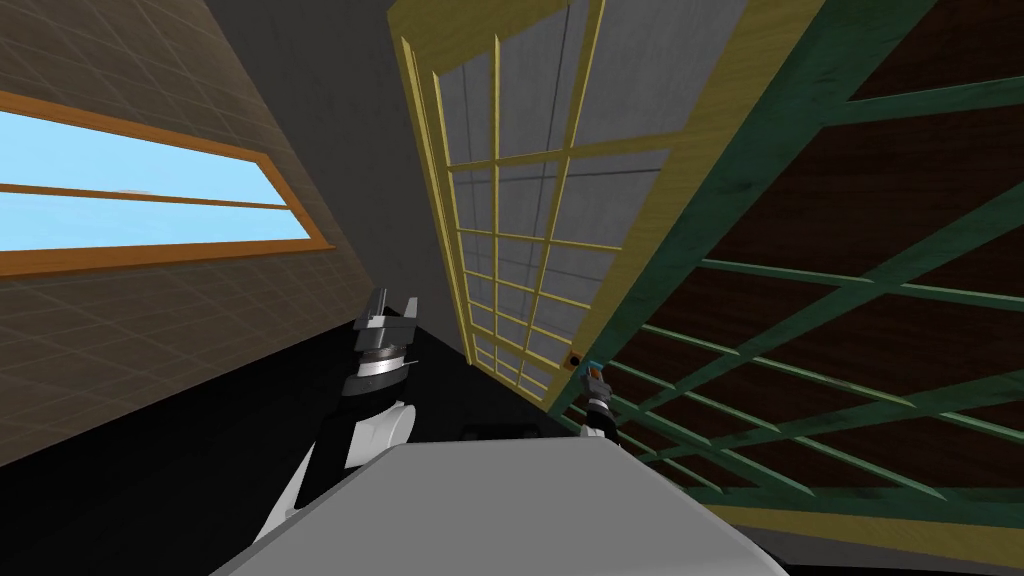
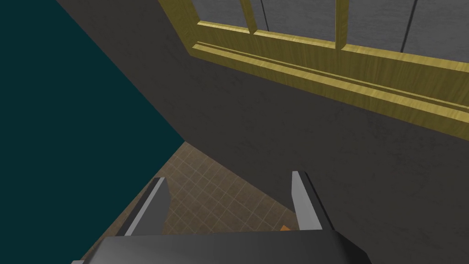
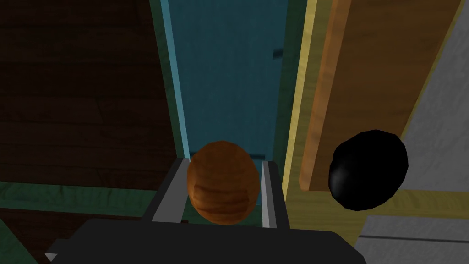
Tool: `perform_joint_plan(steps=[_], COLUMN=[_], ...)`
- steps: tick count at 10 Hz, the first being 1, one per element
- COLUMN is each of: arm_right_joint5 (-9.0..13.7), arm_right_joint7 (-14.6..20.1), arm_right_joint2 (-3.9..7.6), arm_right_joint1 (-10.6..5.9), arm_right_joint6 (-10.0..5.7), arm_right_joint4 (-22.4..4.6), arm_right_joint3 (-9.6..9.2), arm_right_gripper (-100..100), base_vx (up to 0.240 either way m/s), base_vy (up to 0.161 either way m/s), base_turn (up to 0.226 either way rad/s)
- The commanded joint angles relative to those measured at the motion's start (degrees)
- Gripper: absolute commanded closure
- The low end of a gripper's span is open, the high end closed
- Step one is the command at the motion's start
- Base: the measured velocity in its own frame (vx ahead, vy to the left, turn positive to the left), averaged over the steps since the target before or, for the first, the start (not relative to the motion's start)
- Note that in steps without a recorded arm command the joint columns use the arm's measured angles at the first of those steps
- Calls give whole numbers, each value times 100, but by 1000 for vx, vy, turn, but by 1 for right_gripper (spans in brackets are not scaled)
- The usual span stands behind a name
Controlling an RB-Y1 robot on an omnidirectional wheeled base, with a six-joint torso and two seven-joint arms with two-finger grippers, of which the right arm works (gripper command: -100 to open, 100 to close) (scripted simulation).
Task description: Pull the door open
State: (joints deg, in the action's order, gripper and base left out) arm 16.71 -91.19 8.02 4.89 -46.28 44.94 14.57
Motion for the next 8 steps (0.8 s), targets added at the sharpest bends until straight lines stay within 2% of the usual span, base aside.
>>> perform_joint_plan(steps=[1,4,6,7,8], arm_right_joint5=[23,55,63,89,89], arm_right_joint7=[33,160,192,363,363], arm_right_joint2=[8,37,44,68,68], arm_right_joint1=[197,346,383,484,484], arm_right_joint6=[100,105,106,107,107], arm_right_joint4=[55,-24,-43,-103,-63], arm_right_joint3=[43,107,123,169,169], arm_right_gripper=[100,100,100,100,100], base_vx=[-118,-94,-85,-136,-135], base_vy=[34,40,25,7,13], base_turn=[-21,-45,-25,-12,-48])
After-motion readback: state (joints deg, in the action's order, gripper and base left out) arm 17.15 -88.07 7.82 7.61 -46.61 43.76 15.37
